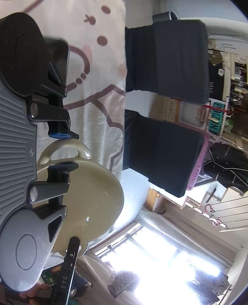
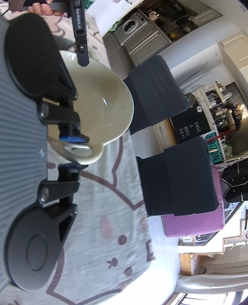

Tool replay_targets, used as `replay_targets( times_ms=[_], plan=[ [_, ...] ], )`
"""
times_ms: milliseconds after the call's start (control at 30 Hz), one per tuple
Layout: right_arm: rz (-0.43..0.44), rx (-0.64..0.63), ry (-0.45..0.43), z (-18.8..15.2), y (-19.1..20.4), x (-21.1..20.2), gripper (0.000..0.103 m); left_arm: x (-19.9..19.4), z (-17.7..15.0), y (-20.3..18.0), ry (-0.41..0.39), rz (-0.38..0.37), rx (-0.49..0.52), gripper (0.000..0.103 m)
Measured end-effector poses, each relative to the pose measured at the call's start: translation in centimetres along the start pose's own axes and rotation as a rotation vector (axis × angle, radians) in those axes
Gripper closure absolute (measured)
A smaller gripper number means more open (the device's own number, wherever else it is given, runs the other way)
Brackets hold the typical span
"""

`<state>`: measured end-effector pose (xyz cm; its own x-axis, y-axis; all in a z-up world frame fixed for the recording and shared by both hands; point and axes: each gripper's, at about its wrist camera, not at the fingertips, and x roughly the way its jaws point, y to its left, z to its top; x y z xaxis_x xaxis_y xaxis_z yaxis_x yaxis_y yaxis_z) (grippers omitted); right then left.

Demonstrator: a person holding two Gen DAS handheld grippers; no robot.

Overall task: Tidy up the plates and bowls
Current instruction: 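Lift the cream bowl with both grippers and carry it over the table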

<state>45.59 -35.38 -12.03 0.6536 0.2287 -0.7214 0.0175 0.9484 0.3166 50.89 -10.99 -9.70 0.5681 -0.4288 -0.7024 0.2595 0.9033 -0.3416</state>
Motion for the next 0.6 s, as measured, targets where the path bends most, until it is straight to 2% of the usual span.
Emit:
replay_targets(
  times_ms=[233,600],
  plan=[
    [0.012,0.017,-0.025,-0.6,3.4,-5.0,0.078,-6.7,-1.0,-0.9,-0.025,0.028,-0.014,0.077],
    [0.070,-0.010,-0.037,-5.2,8.5,-12.3,0.078,-17.1,-5.8,-0.9,-0.051,0.073,-0.008,0.077]
  ],
)
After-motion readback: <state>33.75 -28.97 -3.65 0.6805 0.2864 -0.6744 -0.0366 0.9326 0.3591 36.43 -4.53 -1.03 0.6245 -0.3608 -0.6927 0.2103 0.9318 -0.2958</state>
